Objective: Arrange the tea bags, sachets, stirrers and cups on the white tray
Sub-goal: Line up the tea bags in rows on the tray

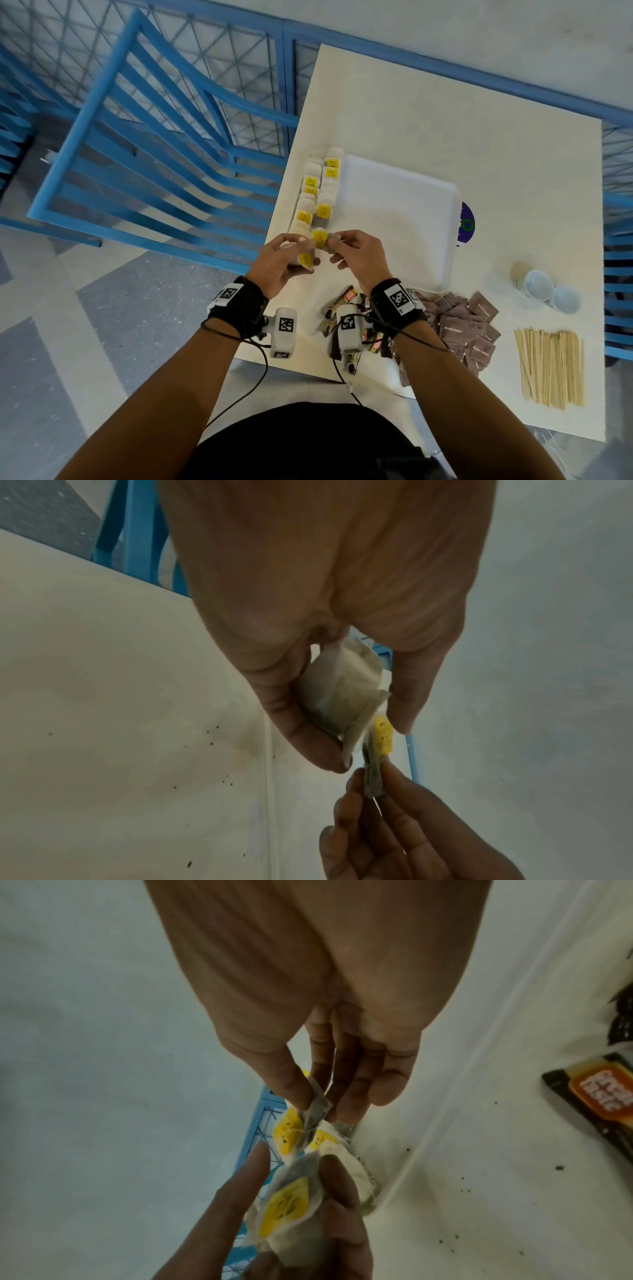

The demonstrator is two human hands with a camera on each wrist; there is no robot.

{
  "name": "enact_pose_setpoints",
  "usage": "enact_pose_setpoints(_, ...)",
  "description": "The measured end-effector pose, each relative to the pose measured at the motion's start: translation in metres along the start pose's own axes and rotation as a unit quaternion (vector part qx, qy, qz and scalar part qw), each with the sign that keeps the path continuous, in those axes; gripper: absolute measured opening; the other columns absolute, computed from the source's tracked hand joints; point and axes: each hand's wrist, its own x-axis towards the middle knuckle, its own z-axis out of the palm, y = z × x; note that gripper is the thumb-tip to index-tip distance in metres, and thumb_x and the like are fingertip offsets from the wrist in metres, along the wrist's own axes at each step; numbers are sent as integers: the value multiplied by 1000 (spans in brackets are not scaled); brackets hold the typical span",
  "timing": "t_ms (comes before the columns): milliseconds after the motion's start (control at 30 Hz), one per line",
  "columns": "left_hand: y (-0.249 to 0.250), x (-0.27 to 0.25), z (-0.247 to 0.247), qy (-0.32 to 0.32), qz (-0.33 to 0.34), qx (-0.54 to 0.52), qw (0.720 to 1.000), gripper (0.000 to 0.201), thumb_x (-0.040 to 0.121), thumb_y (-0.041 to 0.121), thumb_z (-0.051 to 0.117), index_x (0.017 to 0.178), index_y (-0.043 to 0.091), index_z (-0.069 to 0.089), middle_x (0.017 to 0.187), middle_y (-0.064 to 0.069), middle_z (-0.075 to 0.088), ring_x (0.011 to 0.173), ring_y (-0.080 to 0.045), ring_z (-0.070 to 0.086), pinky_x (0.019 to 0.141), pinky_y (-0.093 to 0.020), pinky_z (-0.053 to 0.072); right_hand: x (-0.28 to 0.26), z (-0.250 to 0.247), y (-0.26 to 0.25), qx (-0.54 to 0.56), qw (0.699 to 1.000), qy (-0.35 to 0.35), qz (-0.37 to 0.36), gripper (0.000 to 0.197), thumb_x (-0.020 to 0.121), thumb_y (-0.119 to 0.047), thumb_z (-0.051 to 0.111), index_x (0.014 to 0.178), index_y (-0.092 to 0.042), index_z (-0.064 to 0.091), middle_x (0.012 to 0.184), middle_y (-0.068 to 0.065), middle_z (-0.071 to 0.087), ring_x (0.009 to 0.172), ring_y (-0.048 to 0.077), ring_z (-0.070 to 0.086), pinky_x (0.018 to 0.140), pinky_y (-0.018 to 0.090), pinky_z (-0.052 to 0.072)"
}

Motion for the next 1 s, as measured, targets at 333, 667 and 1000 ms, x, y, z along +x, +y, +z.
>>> enact_pose_setpoints(333,4,11,-8,23,54,96,994,19,88,4,75,103,5,62,83,-18,71,72,-27,66,59,-32,54,11,12,-5,-173,983,-32,-46,27,87,-49,72,95,-23,75,88,-8,76,82,10,69,75,23,54)
enact_pose_setpoints(667,15,8,-34,40,34,59,997,27,87,3,75,111,1,64,89,-11,71,75,-24,70,68,-29,58,48,15,-5,-161,985,56,4,16,77,-33,83,89,-23,80,81,-9,74,80,12,64,73,24,46)
enact_pose_setpoints(1000,14,5,-52,52,11,40,998,24,91,-7,65,112,4,63,98,-19,70,85,-28,73,85,-32,59,54,28,0,-218,972,92,0,26,74,-34,87,89,-16,74,82,-2,71,79,15,66,78,26,51)
